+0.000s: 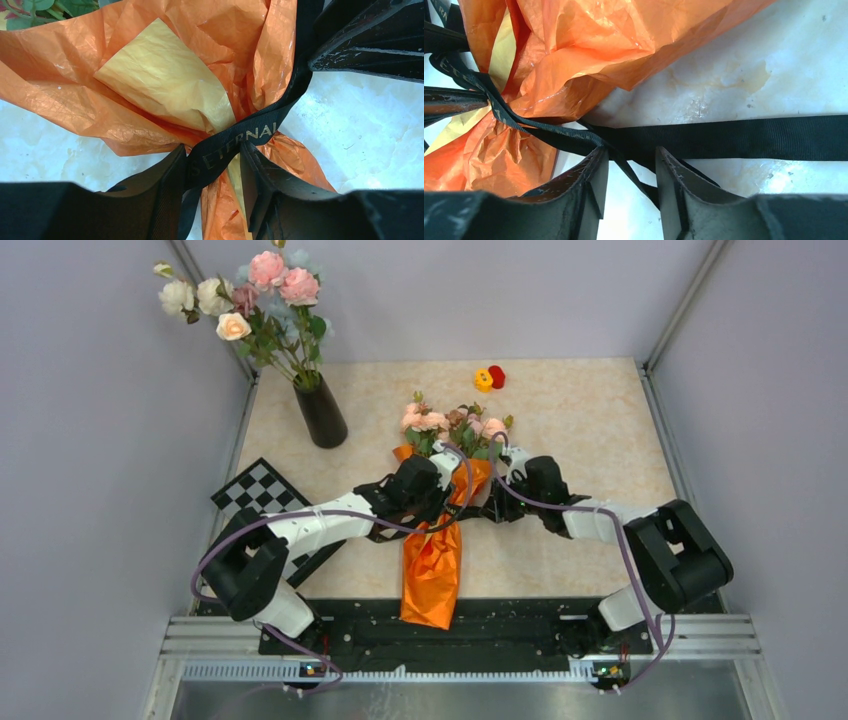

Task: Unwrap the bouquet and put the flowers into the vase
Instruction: Untie the ribbon from the wrapping paper.

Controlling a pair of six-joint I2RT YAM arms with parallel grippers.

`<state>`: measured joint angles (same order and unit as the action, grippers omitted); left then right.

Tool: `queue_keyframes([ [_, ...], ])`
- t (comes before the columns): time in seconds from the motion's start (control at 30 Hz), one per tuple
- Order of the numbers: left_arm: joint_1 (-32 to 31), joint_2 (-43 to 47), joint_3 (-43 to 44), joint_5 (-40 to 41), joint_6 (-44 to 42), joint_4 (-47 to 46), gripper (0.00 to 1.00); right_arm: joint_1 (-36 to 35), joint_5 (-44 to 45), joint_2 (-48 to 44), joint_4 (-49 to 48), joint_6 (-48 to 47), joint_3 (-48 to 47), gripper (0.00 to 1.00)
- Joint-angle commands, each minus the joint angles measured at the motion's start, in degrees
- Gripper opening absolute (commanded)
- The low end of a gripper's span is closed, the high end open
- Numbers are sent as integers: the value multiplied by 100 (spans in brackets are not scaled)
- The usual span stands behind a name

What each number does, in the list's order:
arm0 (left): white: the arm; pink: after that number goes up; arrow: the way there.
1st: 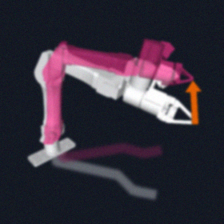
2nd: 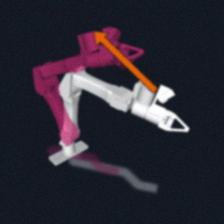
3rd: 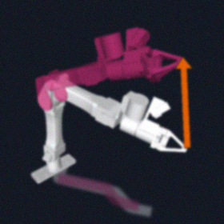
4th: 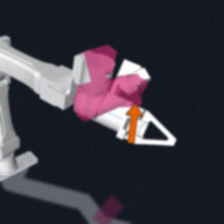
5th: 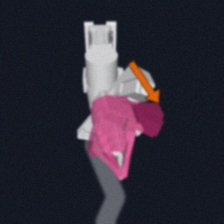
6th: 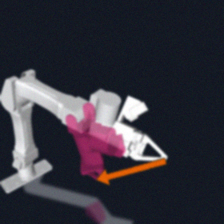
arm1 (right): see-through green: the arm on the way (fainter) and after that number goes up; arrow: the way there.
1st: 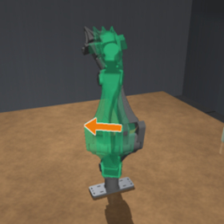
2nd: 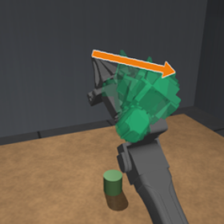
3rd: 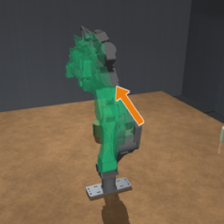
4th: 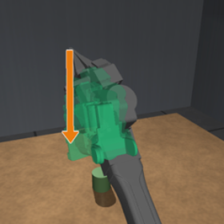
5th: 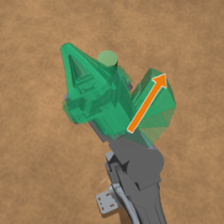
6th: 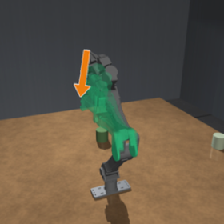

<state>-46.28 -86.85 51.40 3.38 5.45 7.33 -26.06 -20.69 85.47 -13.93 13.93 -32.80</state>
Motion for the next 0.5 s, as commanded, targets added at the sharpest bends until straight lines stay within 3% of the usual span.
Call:
queue_keyframes([
  [0.0,-39,39,189,49,68,-166,47,58,-85,48,-223,-55,-254,38],
  [0.1,-39,101,170,49,145,-185,42,58,-80,57,-224,-48,-254,33],
  [0.27,-44,237,124,52,260,-211,42,58,-71,60,-218,-43,-254,24],
  [0.47,-40,373,85,5,338,-298,37,57,-67,75,-207,-35,-258,20],
])
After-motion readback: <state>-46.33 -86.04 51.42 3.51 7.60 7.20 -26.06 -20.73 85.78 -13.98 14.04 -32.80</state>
